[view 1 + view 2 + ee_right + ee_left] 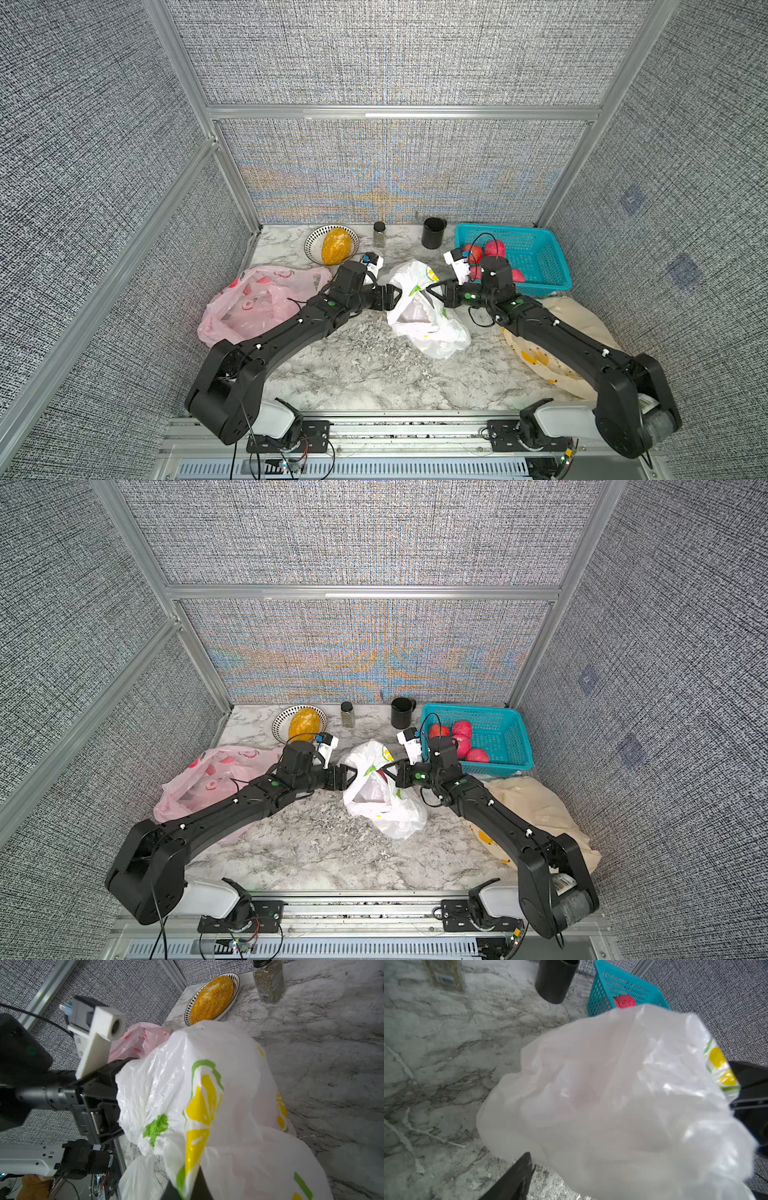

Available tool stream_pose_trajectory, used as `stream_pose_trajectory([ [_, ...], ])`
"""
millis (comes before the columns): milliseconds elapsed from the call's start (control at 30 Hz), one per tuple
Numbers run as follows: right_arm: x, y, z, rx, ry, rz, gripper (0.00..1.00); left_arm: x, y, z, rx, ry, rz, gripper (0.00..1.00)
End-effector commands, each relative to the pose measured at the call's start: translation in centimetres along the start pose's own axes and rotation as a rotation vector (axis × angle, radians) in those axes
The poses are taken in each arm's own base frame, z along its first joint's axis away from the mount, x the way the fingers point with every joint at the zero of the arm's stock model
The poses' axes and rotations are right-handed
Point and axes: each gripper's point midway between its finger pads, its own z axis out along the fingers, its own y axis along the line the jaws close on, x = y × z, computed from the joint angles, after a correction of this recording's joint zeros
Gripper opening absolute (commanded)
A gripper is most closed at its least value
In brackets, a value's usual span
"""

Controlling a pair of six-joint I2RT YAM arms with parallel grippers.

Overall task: Untie the knot of a plastic bag & take out the apple
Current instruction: Adjust the plastic bag at the center of the board.

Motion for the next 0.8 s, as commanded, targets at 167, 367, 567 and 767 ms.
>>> stream_pose_trajectory([
  [167, -2.0, 1.5, -0.3, -0.068, -0.088, 0.048, 0.0, -0.5, -4.1, 0.2, 0.16, -0.079, 0.033, 0.8],
  [367, -1.2, 1.3, 0.0, -0.096, -0.083, 0.09, 0.0, -1.8, -5.9, -0.1, 0.233, -0.123, 0.048, 0.83],
  [567, -0.2, 2.0, 0.0, -0.128, -0.06, 0.113, 0.0, -4.6, -5.7, -1.5, 0.171, -0.203, 0.027, 0.82],
  [767, 0.7, 5.7, -1.0, -0.264, -0.036, 0.121, 0.0, -7.2, -2.9, -1.0, 0.044, -0.179, 0.01, 0.59],
])
